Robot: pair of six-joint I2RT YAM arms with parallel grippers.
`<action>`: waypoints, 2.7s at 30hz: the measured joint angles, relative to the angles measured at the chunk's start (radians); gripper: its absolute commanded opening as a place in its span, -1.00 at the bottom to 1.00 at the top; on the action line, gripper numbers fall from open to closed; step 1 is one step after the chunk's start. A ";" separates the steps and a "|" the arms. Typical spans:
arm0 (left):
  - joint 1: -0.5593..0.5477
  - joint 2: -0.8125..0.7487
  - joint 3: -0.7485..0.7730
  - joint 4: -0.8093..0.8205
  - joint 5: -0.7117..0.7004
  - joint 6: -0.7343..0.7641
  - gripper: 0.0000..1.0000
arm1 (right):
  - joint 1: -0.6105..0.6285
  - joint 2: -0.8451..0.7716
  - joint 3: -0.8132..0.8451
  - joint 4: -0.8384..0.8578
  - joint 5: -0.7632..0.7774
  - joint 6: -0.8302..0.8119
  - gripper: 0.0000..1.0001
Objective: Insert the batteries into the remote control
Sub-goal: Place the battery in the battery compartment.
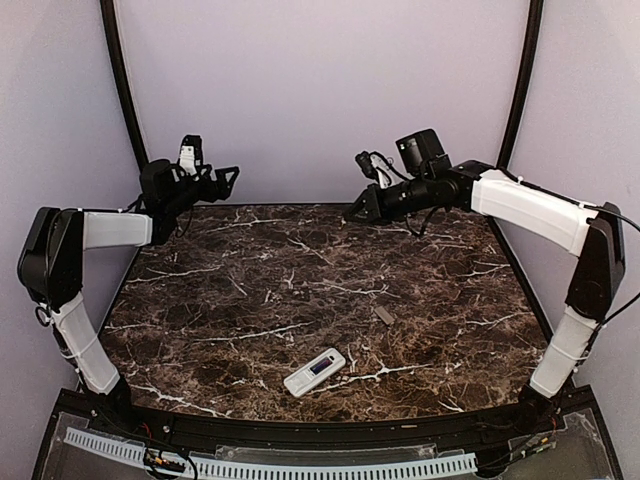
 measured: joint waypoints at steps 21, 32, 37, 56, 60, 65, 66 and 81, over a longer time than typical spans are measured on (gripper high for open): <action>-0.242 -0.030 -0.058 0.005 -0.137 0.083 0.75 | 0.026 -0.069 -0.151 -0.030 0.079 -0.002 -1.00; -0.546 -0.541 -0.249 -0.528 -0.237 0.048 0.73 | 0.072 -0.280 -0.428 0.134 0.016 0.031 -1.00; -0.705 -0.568 -0.308 -0.726 -0.283 0.064 0.79 | 0.089 -0.287 -0.542 0.226 -0.026 0.086 -1.00; -0.829 -0.434 -0.540 -0.809 -0.236 0.013 0.98 | 0.172 -0.190 -0.626 0.403 -0.047 0.240 -1.00; -0.837 -0.463 -0.557 -0.792 -0.281 -0.010 0.97 | 0.172 -0.204 -0.640 0.406 -0.044 0.271 -1.00; -0.909 -0.509 -0.564 -0.756 -0.372 -0.063 0.97 | 0.172 -0.279 -0.701 0.399 -0.034 0.302 -1.00; -0.925 -0.520 -0.569 -0.752 -0.388 -0.078 0.97 | 0.172 -0.294 -0.710 0.397 -0.030 0.307 -1.00; -1.047 -0.534 -0.610 -0.707 -0.476 -0.089 0.98 | 0.207 -0.361 -0.772 0.438 0.028 0.376 -1.00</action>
